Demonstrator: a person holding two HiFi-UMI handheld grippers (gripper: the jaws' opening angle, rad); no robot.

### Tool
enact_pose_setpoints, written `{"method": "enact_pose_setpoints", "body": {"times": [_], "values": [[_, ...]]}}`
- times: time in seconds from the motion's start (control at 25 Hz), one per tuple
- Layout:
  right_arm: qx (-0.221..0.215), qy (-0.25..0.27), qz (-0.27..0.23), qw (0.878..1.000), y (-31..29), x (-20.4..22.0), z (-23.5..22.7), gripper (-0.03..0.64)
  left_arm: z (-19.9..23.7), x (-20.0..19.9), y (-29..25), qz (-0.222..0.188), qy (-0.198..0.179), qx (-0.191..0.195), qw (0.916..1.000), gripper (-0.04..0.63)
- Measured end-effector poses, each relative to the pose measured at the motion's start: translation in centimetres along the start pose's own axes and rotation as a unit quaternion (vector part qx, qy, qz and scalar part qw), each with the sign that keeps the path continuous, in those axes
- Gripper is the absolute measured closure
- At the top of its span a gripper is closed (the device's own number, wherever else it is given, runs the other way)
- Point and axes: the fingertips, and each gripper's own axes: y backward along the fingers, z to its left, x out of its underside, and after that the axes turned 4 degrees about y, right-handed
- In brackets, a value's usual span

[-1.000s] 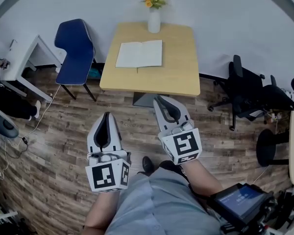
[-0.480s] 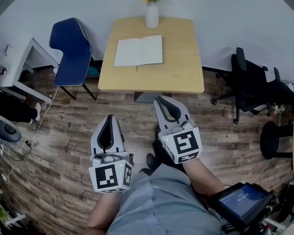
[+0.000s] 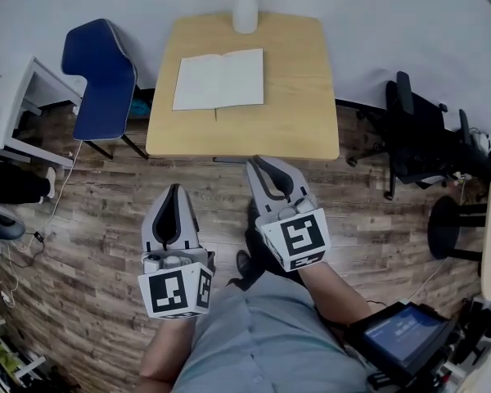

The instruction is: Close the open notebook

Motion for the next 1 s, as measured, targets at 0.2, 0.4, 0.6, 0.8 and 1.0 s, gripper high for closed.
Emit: {"method": "enact_pose_setpoints", "body": {"times": [0.2,0.4,0.6,0.8,1.0], "values": [[0.0,-0.009,0.014,1.0,-3.2,0.8,-2.7,0.565,0.4,0.3,-4.5,0.013,0.003,0.002,0.9999,0.574],[-0.003,-0.016,0.017,1.0,-6.5,1.0,-5.6,0.565,0.1,-0.1,-8.7,0.019,-0.008,0.002,0.9998,0.574],[-0.008,-0.011,-0.01,1.0,-9.1,-1.9,-7.9,0.565,-0.5,-3.2,-11.4,-0.007,-0.025,0.007,0.9996,0.575],[-0.016,0.005,-0.042,0.999,-11.3,-5.3,-10.0,0.565,-1.0,-5.7,-13.9,-0.022,-0.039,0.007,0.999,0.574],[-0.015,0.013,-0.064,0.998,-13.1,-8.0,-11.3,0.565,-0.3,-7.3,-15.0,-0.037,-0.041,-0.001,0.9985,0.574]]}}
